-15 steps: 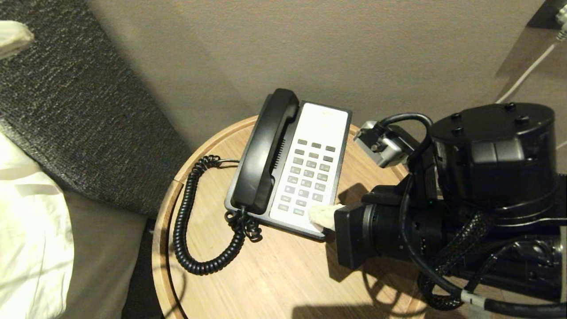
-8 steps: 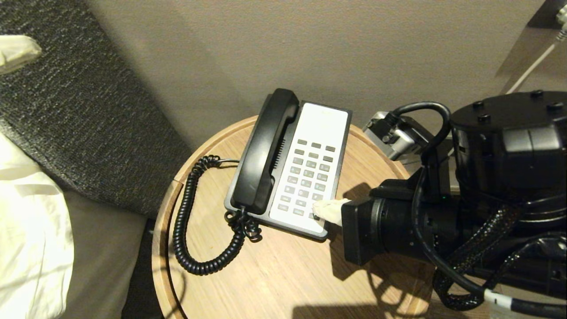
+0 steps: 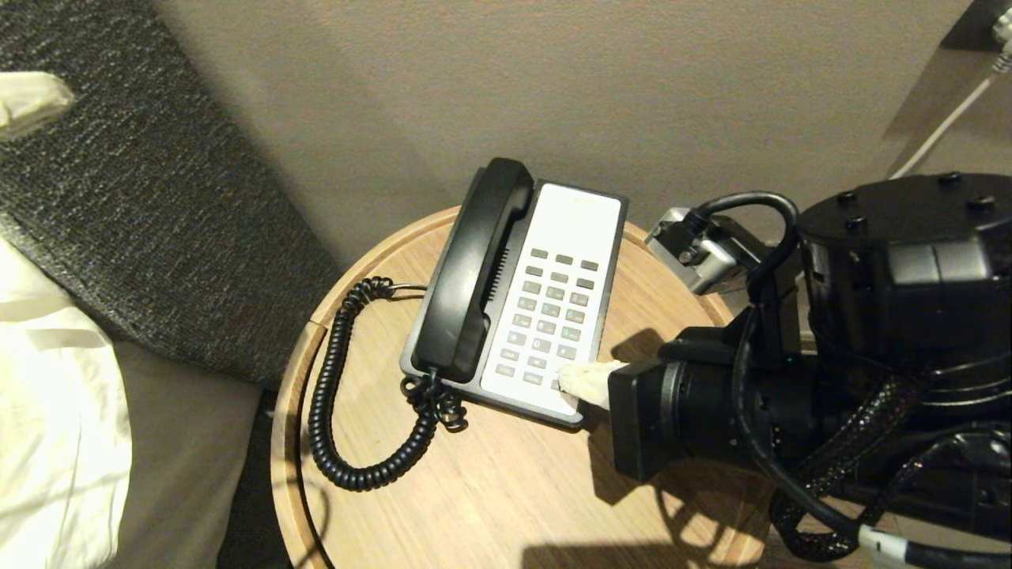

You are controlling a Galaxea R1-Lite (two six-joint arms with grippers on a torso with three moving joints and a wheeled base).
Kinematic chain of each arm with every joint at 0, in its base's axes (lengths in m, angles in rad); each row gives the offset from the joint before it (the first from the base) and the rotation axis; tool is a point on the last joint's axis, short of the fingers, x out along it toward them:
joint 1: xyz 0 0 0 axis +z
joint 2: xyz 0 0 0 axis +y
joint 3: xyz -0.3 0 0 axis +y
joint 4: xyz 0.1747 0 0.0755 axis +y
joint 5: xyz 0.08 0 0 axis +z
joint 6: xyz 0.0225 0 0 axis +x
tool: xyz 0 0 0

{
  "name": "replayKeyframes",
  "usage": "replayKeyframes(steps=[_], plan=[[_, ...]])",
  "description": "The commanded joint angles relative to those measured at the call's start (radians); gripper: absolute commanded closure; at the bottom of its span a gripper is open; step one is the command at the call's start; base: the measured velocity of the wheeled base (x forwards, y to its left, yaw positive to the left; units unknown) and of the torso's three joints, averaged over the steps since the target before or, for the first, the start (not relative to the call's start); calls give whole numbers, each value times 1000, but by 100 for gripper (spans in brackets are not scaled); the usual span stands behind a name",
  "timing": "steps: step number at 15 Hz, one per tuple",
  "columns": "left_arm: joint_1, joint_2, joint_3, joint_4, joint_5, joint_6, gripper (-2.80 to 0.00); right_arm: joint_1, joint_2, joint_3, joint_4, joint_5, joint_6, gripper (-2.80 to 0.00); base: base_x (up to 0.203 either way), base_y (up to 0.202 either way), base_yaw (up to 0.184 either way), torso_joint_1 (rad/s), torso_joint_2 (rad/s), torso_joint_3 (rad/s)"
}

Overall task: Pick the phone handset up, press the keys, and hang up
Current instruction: End the call using the dial pad

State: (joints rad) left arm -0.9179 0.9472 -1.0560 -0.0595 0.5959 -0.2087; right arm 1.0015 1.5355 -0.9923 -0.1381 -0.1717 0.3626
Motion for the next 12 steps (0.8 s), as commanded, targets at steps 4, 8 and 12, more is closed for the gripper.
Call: replayKeyframes(steps=[4, 8, 12], plan=[[-1, -2, 1, 0, 2, -1, 0, 6, 20, 1, -3, 0, 2, 0, 0, 0, 0, 0, 0, 0], [-1, -11, 1, -2, 2, -1, 0, 6, 34, 4, -3, -2, 1, 0, 0, 0, 0, 0, 0, 0], [-1, -18, 1, -2, 2, 0, 0, 5, 37, 4, -3, -2, -11, 0, 0, 0, 0, 0, 0, 0]])
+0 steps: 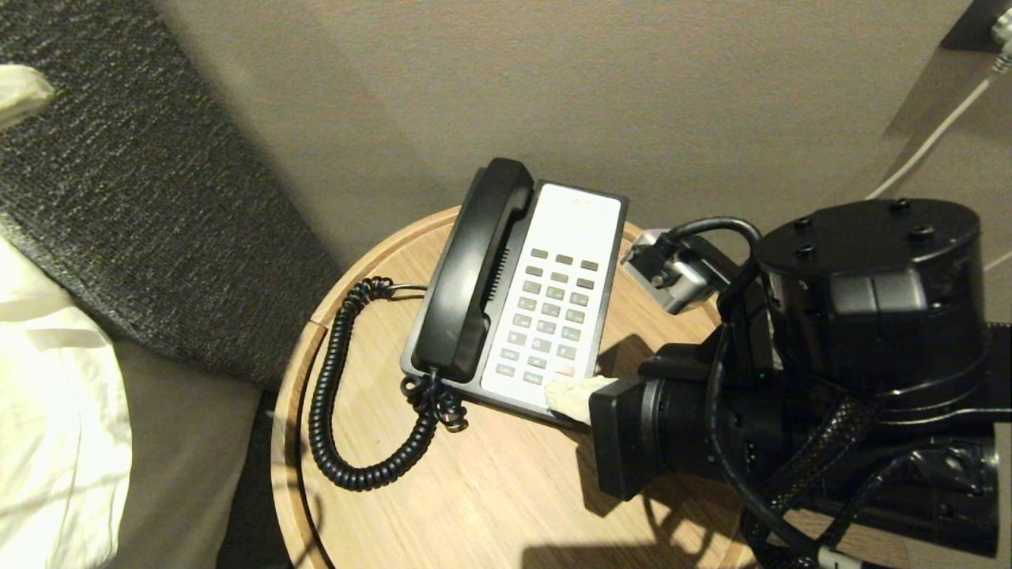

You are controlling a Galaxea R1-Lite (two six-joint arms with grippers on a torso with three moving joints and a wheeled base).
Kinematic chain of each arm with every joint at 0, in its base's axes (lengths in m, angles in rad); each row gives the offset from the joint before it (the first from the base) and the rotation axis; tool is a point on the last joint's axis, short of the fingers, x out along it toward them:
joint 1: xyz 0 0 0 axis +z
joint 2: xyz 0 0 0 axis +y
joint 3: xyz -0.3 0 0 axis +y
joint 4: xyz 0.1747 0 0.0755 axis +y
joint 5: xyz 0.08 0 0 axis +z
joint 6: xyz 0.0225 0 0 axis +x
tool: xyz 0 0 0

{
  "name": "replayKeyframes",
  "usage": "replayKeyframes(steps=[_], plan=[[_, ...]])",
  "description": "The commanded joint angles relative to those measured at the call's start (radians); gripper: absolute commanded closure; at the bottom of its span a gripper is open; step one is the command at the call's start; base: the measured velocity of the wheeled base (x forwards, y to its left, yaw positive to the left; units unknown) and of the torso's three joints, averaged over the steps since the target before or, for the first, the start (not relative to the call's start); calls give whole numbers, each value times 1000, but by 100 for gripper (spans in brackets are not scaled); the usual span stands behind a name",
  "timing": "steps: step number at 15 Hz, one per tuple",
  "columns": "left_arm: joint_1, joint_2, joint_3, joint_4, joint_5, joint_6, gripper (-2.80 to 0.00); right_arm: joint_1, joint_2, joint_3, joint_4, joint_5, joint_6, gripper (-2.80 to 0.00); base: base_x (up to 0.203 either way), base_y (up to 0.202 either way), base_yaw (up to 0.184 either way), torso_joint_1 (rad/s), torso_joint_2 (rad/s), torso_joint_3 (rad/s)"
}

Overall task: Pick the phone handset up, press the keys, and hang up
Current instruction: End the call using the dial pad

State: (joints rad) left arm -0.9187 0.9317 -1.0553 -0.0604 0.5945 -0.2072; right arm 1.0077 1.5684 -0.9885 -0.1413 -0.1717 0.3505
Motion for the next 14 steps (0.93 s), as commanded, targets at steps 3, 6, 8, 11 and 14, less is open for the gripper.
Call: replayKeyframes(steps=[3, 6, 8, 11, 14], plan=[[0, -6, 1, -1, 2, -2, 0, 0, 2, -4, -1, 0, 7, 0, 0, 0, 0, 0, 0, 0], [0, -7, 8, -1, 2, -3, 0, 0, -12, -2, -2, 1, 10, 0, 0, 0, 0, 0, 0, 0], [0, -5, 8, -1, 2, -3, 0, 0, -21, -2, -1, 0, 10, 0, 0, 0, 0, 0, 0, 0], [0, -7, 14, 1, 2, -3, 0, -1, -21, -1, -1, 0, 8, 0, 0, 0, 0, 0, 0, 0], [0, -8, 17, 1, 2, -2, 0, -1, -13, -1, 0, -2, 8, 0, 0, 0, 0, 0, 0, 0]])
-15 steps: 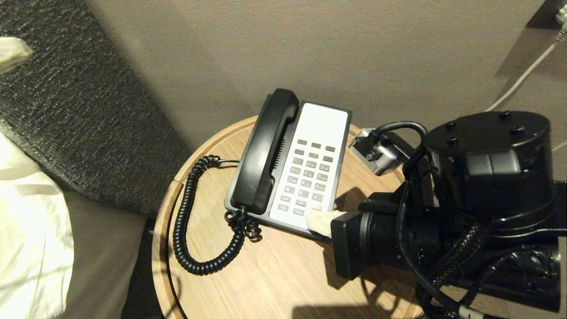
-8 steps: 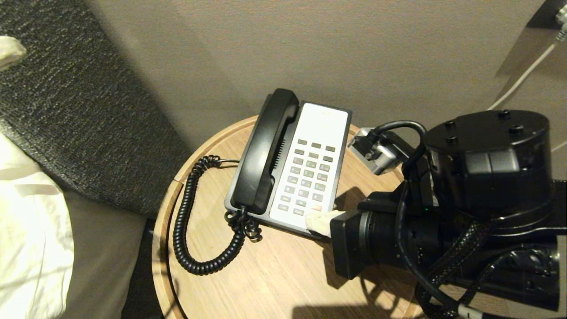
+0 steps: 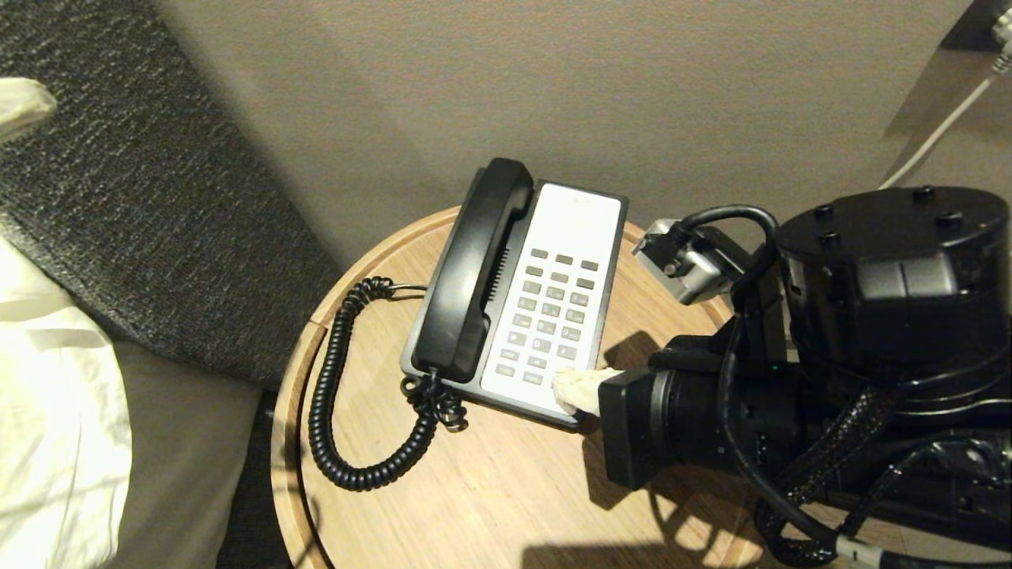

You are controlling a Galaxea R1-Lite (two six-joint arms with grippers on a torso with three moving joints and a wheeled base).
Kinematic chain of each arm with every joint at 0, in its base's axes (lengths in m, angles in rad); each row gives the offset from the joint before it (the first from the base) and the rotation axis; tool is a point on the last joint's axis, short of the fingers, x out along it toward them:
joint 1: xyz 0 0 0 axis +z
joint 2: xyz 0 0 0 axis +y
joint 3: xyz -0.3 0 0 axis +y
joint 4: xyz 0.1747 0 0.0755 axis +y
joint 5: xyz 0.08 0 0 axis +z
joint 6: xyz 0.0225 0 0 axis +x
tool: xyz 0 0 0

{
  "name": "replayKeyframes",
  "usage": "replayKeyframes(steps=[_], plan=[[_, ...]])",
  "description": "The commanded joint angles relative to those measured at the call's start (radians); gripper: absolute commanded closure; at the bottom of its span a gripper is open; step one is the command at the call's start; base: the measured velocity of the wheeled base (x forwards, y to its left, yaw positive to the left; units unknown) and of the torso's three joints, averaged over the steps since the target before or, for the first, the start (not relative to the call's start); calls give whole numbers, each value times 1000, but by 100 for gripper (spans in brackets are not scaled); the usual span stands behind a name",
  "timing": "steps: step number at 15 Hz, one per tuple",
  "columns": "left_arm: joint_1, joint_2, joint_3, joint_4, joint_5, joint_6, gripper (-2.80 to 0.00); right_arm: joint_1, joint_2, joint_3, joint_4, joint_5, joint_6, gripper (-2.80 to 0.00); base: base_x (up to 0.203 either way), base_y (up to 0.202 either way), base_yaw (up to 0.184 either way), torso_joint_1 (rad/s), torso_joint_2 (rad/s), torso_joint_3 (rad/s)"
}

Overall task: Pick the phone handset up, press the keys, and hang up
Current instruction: End the call using the dial pad

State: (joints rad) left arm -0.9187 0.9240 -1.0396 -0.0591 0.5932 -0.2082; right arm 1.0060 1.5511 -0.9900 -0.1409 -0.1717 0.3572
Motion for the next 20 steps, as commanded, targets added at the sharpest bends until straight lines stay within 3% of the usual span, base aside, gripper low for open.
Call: replayKeyframes(steps=[1, 15, 18, 20], plan=[[0, -2, 1, -2, 4, -1, 0, 0, 7, 1, -2, 0, 0, 0, 0, 0, 0, 0, 0, 0], [0, -30, 23, 14, 11, -5, 0, -3, -16, 1, -2, -3, 0, 0, 0, 0, 0, 0, 0, 0], [17, -46, 20, 74, 23, -74, 0, -3, -38, -9, 3, -6, -3, 0, 0, 0, 0, 0, 0, 0], [72, -58, 10, 134, 25, -137, 0, -3, -68, 3, 6, -8, 0, 0, 0, 0, 0, 0, 0, 0]])
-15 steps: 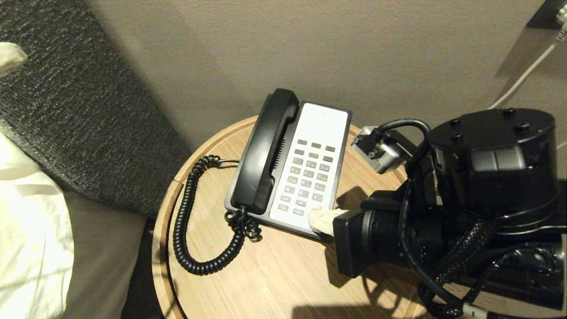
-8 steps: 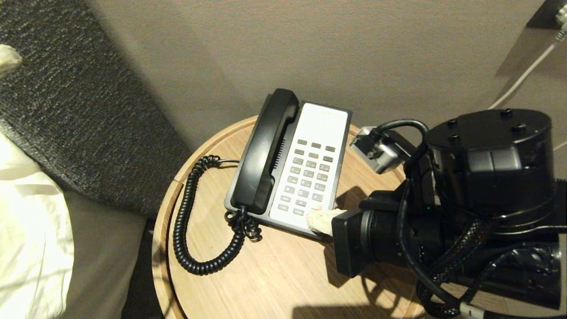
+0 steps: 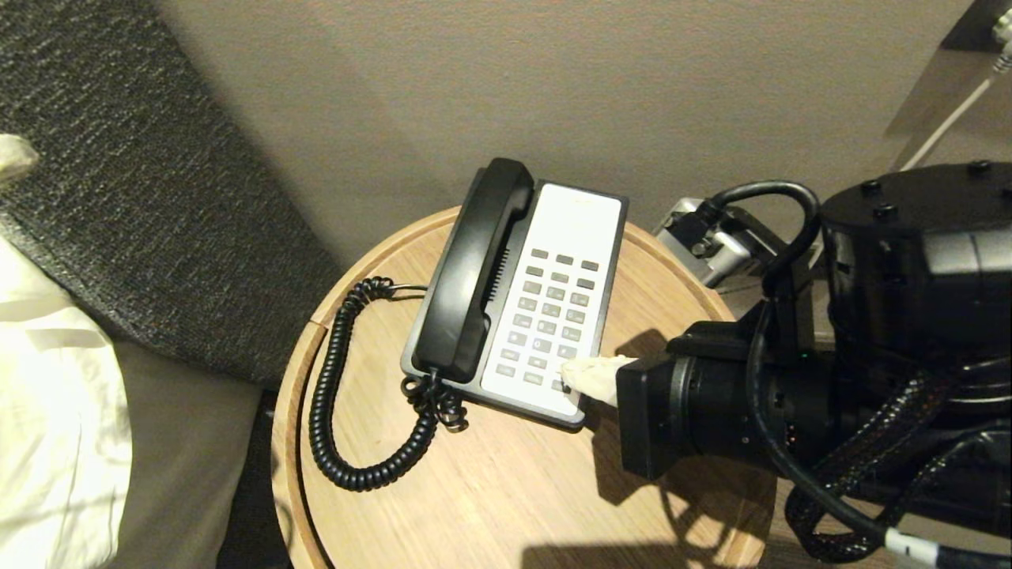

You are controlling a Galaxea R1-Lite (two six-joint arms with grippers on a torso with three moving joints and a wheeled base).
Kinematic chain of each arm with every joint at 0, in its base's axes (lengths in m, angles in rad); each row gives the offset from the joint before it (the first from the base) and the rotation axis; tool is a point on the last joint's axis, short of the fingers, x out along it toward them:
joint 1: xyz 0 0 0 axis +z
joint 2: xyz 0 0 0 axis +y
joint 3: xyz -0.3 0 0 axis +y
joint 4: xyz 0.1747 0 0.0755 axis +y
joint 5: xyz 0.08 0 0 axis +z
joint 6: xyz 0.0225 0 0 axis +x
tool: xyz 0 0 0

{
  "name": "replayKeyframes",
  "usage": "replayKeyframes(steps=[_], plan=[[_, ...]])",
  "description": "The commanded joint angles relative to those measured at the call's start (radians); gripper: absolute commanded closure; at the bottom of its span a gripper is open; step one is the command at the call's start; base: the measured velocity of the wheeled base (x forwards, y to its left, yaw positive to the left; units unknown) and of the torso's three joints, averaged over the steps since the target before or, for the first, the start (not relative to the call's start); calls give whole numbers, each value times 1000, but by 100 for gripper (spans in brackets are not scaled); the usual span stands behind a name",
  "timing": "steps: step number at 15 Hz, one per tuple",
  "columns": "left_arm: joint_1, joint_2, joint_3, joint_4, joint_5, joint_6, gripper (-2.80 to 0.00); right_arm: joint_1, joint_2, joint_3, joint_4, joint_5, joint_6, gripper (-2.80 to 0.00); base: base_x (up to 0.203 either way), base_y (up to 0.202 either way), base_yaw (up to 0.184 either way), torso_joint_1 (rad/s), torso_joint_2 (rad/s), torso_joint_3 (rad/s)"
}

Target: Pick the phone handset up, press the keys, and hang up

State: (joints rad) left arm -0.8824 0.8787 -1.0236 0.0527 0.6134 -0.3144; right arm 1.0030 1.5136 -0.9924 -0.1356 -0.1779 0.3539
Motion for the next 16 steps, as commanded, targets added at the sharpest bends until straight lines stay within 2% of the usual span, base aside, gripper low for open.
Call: replayKeyframes(steps=[1, 3, 5, 7, 8, 11, 12, 14, 16], plan=[[76, -22, -3, 42, 5, -55, 0, 0, -46, 8, 3, -3, 2, 0, 0, 0, 0, 0, 0, 0], [209, -45, 12, 89, 12, -85, 0, -1, -90, 15, 9, -16, 0, 0, 0, 0, 0, 0, 0, 0], [394, -75, 54, 116, 18, -110, 0, -1, -136, 42, 8, -26, 4, 0, 0, 0, 0, 0, 0, 0], [605, -165, 189, 130, 18, -124, 0, -2, -195, 72, 9, -35, 2, 0, 0, 0, 0, 0, 0, 0], [666, -249, 300, 138, 17, -127, 0, -14, -214, 75, 10, -37, 2, 0, 0, 0, 0, 0, 0, 0], [746, -479, 566, 175, 14, -128, 0, -29, -249, 76, 8, -37, 3, 0, 0, 0, 0, 0, 0, 0], [769, -535, 615, 200, 15, -122, 0, -29, -258, 86, 4, -37, 5, 0, 0, 0, 0, 0, 0, 0], [863, -588, 675, 251, 12, -102, 0, -30, -276, 115, -2, -37, 6, 0, 0, 0, 0, 0, 0, 0], [892, -649, 743, 251, -50, -71, 0, -30, -293, 120, -3, -37, 4, 0, 0, 0, 0, 0, 0, 0]])
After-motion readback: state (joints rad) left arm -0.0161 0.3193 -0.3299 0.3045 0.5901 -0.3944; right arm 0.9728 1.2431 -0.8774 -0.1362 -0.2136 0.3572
